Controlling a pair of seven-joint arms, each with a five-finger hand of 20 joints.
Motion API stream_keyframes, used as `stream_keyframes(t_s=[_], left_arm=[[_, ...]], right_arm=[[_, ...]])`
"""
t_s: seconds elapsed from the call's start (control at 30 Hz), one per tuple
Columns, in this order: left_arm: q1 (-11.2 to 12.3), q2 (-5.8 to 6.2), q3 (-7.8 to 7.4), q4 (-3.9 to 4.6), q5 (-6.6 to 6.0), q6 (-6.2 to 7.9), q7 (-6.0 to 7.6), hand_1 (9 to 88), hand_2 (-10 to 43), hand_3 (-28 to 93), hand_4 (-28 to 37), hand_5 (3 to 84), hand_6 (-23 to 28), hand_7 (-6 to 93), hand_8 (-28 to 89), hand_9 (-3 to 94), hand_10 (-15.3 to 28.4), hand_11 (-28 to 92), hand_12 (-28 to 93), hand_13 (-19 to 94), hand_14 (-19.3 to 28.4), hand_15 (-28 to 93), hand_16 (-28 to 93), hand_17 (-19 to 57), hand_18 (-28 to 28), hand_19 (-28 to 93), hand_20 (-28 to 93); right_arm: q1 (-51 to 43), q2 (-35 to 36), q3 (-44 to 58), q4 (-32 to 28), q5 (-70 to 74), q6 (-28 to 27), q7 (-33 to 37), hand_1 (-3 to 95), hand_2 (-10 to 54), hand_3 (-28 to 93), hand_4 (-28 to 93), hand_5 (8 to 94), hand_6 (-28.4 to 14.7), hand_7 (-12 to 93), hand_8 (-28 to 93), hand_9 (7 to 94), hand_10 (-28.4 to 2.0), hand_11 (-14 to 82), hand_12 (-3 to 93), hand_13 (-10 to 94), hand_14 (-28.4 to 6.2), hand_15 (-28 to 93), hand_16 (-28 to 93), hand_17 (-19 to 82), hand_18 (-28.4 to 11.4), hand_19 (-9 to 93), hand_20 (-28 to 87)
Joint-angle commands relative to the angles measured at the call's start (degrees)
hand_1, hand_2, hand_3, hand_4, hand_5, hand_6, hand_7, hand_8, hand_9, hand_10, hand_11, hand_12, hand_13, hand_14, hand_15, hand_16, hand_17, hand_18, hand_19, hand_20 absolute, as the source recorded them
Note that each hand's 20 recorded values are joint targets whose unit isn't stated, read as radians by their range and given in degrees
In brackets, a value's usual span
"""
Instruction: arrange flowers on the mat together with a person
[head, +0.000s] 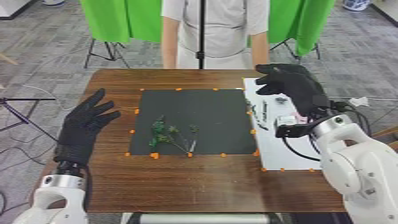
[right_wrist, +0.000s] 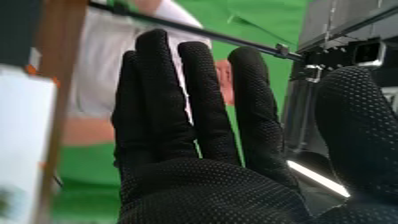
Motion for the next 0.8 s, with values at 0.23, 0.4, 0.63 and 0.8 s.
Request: stream_keyframes(t_s=[0.23,0.4,0.63,0.8], left_arm=[[1.12,-0.94,0.81,1.4,0.54,-2.17,-0.17,21.6,6.5,78,-28.3,38.7,5.6,10.5,-9,37.1,17.8,24,10,29,26.9,50,-7,-8.5,26.7,48,17],[0.93,-1.21,1.43,1.64,0.29,-1.81,-0.03,21.6,6.2,78,-28.3,38.4,5.3,10.6,-9,37.0,17.7,24,10,29,26.8,50,-7,-8.5,26.7,48,16],[1.3,-1.11,1.0,1.44,0.23,-1.38,0.23,21.7,6.1,78,-28.3,37.3,4.8,10.5,-9,36.8,17.5,23,9,29,26.8,50,-8,-8.5,26.7,48,16],[1.91,-1.18,0.97,1.37,0.19,-1.34,0.21,21.9,6.2,78,-28.3,36.9,4.6,10.7,-9,36.7,17.5,24,9,29,26.9,50,-8,-8.5,26.7,49,16]], right_arm=[[-13.63,-1.06,4.02,1.77,19.76,1.63,-6.25,19.6,5.3,76,-28,44.5,4.4,14,-12,45.5,-13.5,7.4,13.9,39,-17.6,26,16,12,-23.4,52,17],[-14.59,-2.2,4.09,1.84,18.18,0.43,-5.24,18.9,5.5,76,-28,42.5,4.7,14,-13,44.2,-13.4,6.4,14.1,38,-17.8,25,17,11,-23.8,51,17],[-17.65,-1.91,5.38,1.73,17.46,-0.12,-4.8,18.4,5.4,76,-28,40.7,5.0,14,-12,43.1,-13.2,6.0,14.3,37,-18.0,24,18,10,-23.7,50,17],[-17.78,-2.21,5.35,1.93,17.27,0.04,-4.7,18.2,5.3,76,-28,40.7,5.0,14,-12,43.1,-13.0,5.8,14.5,37,-18.0,24,18,10,-23.7,49,18]])
